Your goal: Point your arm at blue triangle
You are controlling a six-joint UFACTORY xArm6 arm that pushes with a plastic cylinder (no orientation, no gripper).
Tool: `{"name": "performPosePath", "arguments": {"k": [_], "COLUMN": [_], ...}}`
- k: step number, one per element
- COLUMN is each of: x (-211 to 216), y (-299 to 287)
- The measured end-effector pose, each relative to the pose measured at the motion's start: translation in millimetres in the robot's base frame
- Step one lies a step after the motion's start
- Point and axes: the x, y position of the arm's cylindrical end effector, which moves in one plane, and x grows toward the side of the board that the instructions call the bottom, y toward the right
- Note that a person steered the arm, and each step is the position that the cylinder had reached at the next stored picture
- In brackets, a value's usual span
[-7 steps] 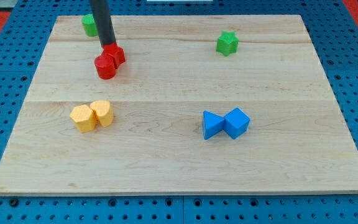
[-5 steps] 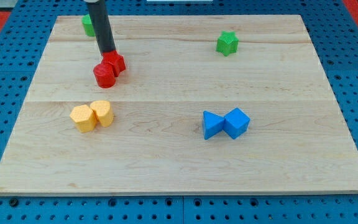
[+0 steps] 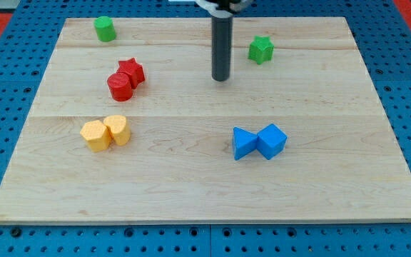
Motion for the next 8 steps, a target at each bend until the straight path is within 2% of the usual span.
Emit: {"name": "performPosePath", "arguments": {"k": [2,4,5,6,7,8], "x": [61.7,152.7,209.8,204.8,176.5,175.7], "y": [-33.2,-77.3,-48.3,15.3,17.8,9.2]}}
